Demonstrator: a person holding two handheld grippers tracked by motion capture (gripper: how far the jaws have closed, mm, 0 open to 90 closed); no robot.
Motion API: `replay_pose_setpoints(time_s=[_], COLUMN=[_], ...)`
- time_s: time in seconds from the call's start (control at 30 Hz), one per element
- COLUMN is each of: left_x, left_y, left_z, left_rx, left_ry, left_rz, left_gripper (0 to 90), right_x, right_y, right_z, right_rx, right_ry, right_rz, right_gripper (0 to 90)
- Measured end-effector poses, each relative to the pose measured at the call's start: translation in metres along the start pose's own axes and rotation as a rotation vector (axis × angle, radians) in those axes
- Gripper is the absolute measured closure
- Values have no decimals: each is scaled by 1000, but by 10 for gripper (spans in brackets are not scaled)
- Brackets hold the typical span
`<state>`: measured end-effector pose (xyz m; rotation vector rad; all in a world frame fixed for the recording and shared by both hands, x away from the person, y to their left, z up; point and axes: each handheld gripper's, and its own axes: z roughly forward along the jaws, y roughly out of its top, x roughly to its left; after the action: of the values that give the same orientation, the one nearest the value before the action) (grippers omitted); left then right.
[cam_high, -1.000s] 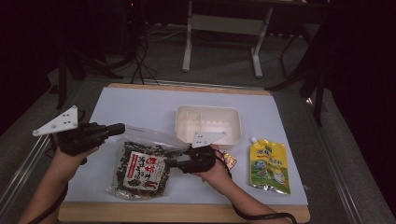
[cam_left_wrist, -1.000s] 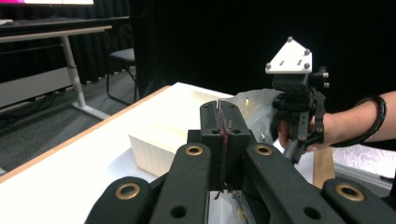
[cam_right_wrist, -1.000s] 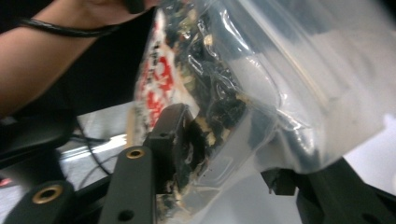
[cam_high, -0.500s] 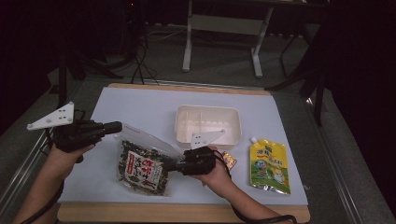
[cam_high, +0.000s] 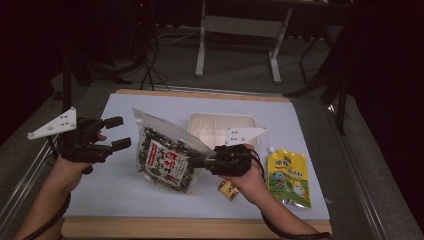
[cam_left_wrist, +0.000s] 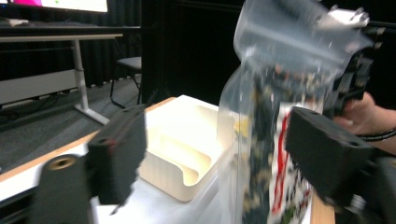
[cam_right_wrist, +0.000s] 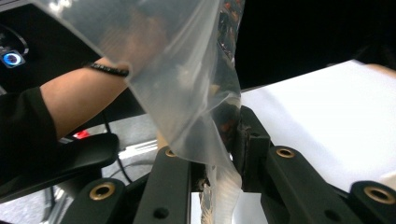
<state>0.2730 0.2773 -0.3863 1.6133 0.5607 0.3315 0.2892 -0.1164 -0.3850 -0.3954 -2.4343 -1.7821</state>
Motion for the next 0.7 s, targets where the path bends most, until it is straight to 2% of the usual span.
replay_pose_setpoints(time_s=[0.07,0.13,0.17,0.2,0.33,0.37,0.43,0.5,0.57,0.7], left_x=[-2,-2,-2,-1,0,0,-1,-1,-1,-1], left_y=[-2,-4,-8,-10,-19,-21,-26,-29,-32,-40], left_z=[4,5,9,11,15,17,18,19,21,24], left_rx=[21,22,25,29,6,2,-16,-15,-4,8], left_ry=[42,40,57,65,73,71,98,106,109,112], left_rz=[17,18,9,1,-22,-17,31,54,59,37], left_gripper=[129,88,88,15,13,13,14,17,17,17], right_x=[0,0,0,0,-1,-2,-2,-4,-8,-14], right_y=[4,8,10,15,25,27,31,34,37,41], right_z=[-7,-13,-16,-25,-40,-44,-50,-57,-64,-79], right_rx=[-9,-11,-20,-36,-57,-61,-67,-74,-87,-108], right_ry=[-23,-38,-46,-75,-144,-160,-195,-230,-260,-325], right_rz=[-8,-15,-18,-20,-28,-27,-37,-39,-29,-28], right_gripper=[775,774,775,775,774,774,774,774,774,774])
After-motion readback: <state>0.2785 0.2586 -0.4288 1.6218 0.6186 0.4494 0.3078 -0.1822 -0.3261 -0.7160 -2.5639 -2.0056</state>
